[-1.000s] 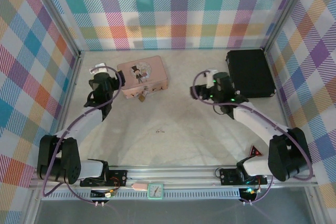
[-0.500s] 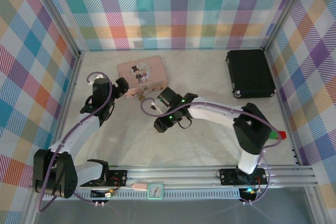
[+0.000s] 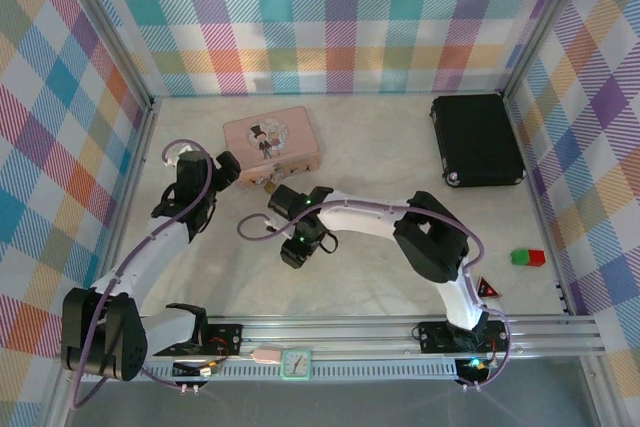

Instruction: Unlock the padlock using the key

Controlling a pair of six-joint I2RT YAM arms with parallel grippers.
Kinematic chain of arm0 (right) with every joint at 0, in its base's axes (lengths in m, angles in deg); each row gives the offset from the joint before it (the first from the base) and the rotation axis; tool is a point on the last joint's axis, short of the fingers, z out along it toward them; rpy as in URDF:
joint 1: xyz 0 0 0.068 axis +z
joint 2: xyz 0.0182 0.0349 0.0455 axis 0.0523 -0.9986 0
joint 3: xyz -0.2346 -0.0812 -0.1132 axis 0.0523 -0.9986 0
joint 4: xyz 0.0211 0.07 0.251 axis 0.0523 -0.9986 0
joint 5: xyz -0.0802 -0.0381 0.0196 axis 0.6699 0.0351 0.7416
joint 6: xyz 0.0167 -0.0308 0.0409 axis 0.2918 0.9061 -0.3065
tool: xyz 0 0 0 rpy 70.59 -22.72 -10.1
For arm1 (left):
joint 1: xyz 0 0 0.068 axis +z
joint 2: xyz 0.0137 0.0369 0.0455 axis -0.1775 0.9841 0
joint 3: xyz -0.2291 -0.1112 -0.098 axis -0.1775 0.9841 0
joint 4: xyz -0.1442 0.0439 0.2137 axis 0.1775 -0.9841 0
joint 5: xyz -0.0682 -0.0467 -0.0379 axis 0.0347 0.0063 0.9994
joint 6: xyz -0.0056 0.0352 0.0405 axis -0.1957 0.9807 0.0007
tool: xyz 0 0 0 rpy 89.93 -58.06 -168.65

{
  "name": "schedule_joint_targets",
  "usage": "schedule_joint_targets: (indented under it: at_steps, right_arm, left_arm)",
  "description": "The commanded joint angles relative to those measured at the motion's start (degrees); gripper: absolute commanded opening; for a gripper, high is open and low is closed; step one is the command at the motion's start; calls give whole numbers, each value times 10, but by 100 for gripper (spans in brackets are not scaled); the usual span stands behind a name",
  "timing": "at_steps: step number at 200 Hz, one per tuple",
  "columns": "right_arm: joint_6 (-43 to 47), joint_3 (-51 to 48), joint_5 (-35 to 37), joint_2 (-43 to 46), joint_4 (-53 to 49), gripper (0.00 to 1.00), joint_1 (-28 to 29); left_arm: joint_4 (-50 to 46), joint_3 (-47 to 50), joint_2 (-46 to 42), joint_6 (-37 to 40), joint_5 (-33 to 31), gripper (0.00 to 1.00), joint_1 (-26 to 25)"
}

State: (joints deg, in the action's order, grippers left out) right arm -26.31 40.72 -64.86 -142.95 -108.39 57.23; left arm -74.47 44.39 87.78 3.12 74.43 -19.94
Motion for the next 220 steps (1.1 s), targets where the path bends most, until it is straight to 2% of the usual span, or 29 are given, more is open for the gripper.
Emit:
schedule_joint_targets:
  at_steps: [1, 28, 50, 97, 123, 161, 202, 220]
  right_arm:
    - [-6, 22, 45, -25, -17, 53, 13]
    - [-14, 23, 60, -40, -19, 52, 20]
    - [-23, 8, 58, -38, -19, 47, 21]
    - [-43, -16, 59, -25, -13, 18, 20]
    - [-65, -17, 59, -5, -4, 0, 18]
    - [-126, -51, 10, 63, 43, 0, -26]
    - [-223, -152, -122, 171, 172, 0, -123]
    - [-276, -205, -170, 205, 243, 0, -167]
  left_arm:
    - [-18, -1, -28, -3, -16, 100, -1]
    - [-25, -2, -46, 4, -24, 100, 2]
    - [-29, 0, -53, 5, -35, 100, 4]
    - [-23, 7, -46, 4, -32, 100, 4]
    - [-10, 10, -46, -3, -3, 100, 4]
    - [38, 27, -52, -47, 86, 99, 3]
    - [62, 22, -53, -98, 145, 97, -10]
    - [94, 31, -51, -140, 163, 97, -30]
